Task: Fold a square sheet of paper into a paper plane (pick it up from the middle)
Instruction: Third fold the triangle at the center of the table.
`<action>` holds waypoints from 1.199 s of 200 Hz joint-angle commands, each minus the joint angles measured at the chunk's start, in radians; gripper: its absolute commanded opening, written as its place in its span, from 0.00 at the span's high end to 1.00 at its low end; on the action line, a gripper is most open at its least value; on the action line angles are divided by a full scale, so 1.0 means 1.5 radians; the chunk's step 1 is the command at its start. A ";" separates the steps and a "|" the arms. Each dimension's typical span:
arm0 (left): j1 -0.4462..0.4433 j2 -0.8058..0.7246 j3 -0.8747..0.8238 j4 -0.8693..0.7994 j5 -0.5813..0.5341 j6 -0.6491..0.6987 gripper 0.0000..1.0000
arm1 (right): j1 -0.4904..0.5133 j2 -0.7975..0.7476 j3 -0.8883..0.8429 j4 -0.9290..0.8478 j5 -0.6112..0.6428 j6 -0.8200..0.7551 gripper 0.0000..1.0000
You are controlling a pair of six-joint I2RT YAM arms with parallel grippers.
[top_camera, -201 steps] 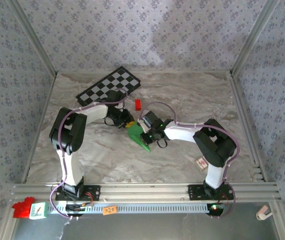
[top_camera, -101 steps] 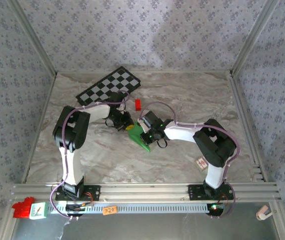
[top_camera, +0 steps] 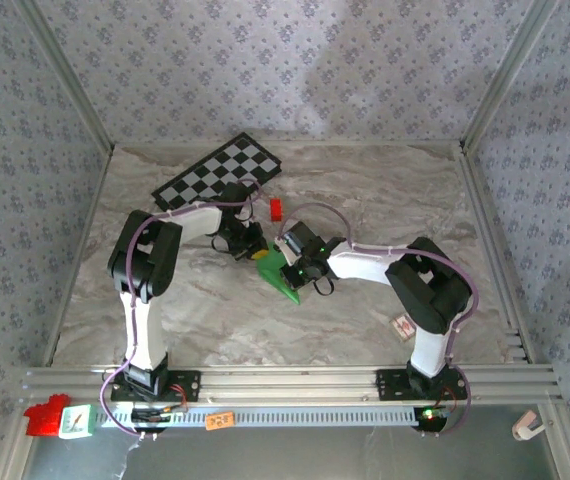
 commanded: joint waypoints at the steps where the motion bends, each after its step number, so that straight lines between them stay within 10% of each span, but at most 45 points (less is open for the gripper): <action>1: -0.011 0.027 0.004 -0.037 -0.008 0.015 0.90 | 0.002 0.016 0.014 -0.016 0.008 -0.002 0.87; 240: -0.012 0.006 0.018 -0.036 -0.005 0.012 0.90 | 0.002 0.039 0.021 -0.032 0.030 -0.004 0.90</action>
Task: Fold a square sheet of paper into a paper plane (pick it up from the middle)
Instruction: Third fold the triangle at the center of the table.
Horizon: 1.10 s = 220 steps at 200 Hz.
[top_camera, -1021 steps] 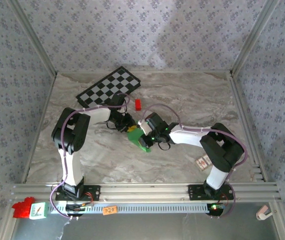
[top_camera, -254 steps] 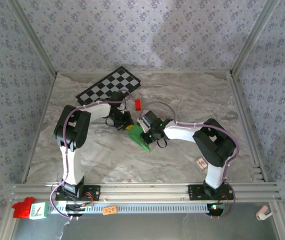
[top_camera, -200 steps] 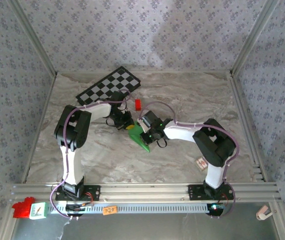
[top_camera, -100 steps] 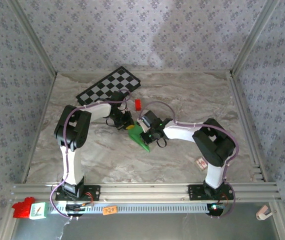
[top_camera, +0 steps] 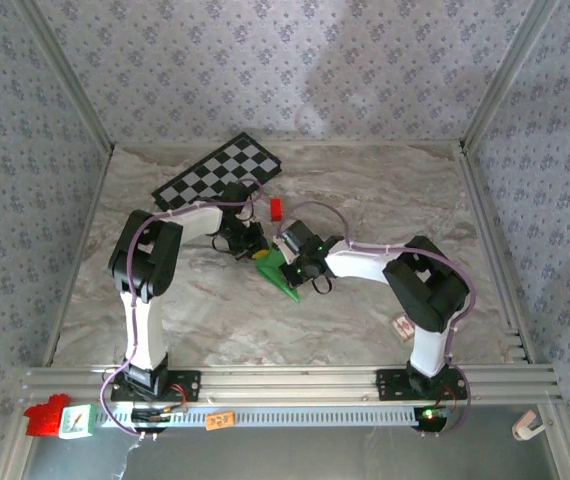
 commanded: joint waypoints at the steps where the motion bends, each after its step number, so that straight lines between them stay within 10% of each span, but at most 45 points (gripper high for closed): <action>1: -0.010 0.002 0.014 -0.036 -0.005 0.007 0.90 | 0.002 0.025 0.004 -0.030 0.020 -0.004 0.90; 82: 0.021 -0.167 -0.102 0.062 -0.046 -0.113 0.71 | 0.003 0.022 -0.003 -0.037 0.007 0.008 0.90; 220: -0.070 -0.234 -0.305 0.322 -0.006 -0.320 0.82 | -0.001 0.023 0.005 -0.050 -0.019 0.008 0.90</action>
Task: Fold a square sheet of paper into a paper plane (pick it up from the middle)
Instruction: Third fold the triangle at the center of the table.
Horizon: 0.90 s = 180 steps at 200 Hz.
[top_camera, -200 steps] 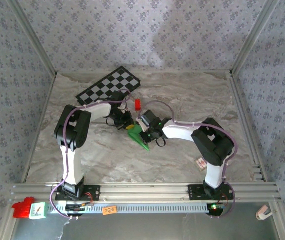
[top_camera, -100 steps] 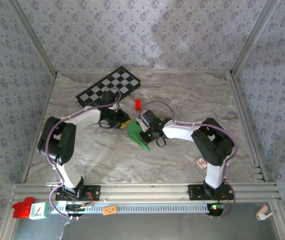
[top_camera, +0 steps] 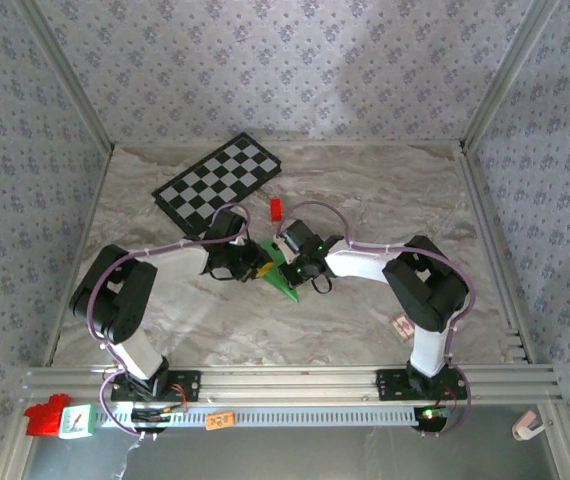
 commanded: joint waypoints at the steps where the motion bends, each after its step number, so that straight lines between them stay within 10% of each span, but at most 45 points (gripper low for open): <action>1: -0.005 0.002 -0.003 0.035 0.009 -0.021 0.82 | -0.001 0.022 0.005 -0.050 -0.010 0.007 0.90; 180: -0.028 0.023 -0.036 0.005 -0.027 -0.029 0.86 | -0.002 0.032 0.015 -0.065 0.011 0.020 0.90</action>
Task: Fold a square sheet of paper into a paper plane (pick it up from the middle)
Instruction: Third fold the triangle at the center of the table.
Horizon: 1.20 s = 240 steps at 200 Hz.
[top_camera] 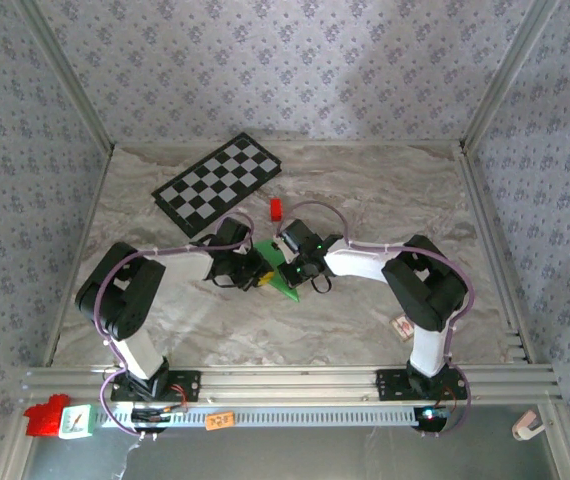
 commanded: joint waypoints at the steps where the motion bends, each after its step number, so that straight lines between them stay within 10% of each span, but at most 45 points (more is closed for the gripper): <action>1: -0.003 -0.001 -0.005 -0.013 -0.010 -0.004 0.86 | -0.002 0.027 0.005 -0.052 0.010 0.010 0.90; 162: -0.003 0.033 0.005 -0.060 -0.022 0.003 0.87 | -0.004 0.028 0.017 -0.058 0.000 0.019 0.89; 240: -0.003 0.037 0.000 -0.096 -0.042 -0.002 0.89 | -0.051 -0.079 0.045 -0.099 -0.077 0.105 0.65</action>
